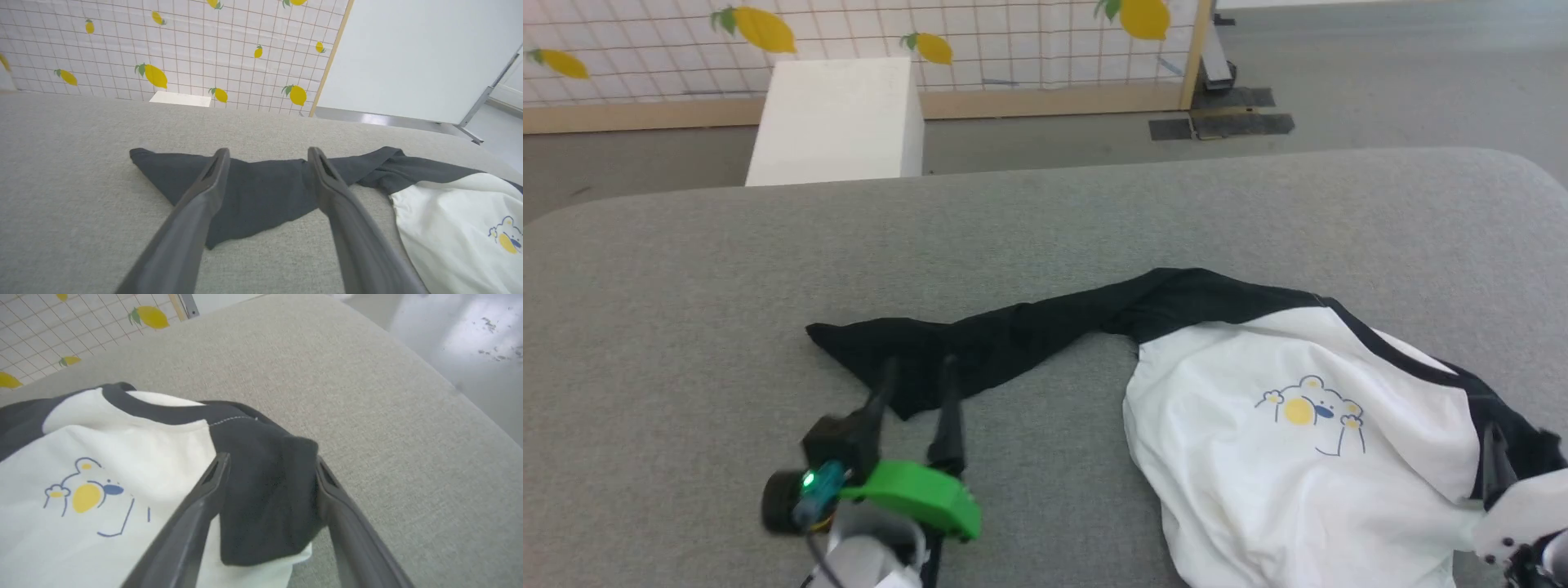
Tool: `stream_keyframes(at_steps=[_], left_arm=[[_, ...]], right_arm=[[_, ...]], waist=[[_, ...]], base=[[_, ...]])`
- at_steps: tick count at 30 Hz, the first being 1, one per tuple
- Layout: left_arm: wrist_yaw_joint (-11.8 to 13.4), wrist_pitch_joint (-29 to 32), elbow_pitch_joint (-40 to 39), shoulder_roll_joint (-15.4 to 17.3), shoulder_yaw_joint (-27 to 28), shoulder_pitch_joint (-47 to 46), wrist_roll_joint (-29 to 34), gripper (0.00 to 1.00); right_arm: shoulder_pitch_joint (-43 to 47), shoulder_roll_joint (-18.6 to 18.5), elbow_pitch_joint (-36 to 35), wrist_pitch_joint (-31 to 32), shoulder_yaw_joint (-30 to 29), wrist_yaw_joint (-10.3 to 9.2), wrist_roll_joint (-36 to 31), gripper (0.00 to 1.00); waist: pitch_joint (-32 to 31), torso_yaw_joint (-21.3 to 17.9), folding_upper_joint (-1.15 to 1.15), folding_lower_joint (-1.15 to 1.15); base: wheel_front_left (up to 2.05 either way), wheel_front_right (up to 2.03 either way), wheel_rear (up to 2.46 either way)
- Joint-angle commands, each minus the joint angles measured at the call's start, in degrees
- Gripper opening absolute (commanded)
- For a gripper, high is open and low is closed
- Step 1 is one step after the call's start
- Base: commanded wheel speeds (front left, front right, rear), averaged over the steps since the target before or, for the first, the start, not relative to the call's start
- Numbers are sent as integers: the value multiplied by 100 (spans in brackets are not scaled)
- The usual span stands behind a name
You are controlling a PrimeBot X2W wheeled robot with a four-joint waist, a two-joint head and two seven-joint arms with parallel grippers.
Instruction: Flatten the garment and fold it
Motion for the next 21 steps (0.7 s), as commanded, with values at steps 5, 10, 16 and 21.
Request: stream_keyframes(at_steps=[5,10,16,21], left_arm=[[-187,190,304,-13,-596,-938,85,100],[-383,942,986,-13,-1217,-1927,330,100],[-588,2081,1978,44,-1671,-2901,699,100],[-487,2890,2632,168,-1813,-3480,953,100]], right_arm=[[144,-5,-249,-1345,750,-9,220,100],[197,-4,-449,-2026,1510,-9,419,100],[71,-4,-506,-2218,2085,-9,711,100],[12,-4,-490,-2304,2344,-9,883,100]], waist=[[241,-399,0,0],[484,-789,0,0],[800,-1225,0,0],[1018,-1403,0,0]], base=[[0,0,0],[0,0,0],[0,0,0],[0,0,0]])
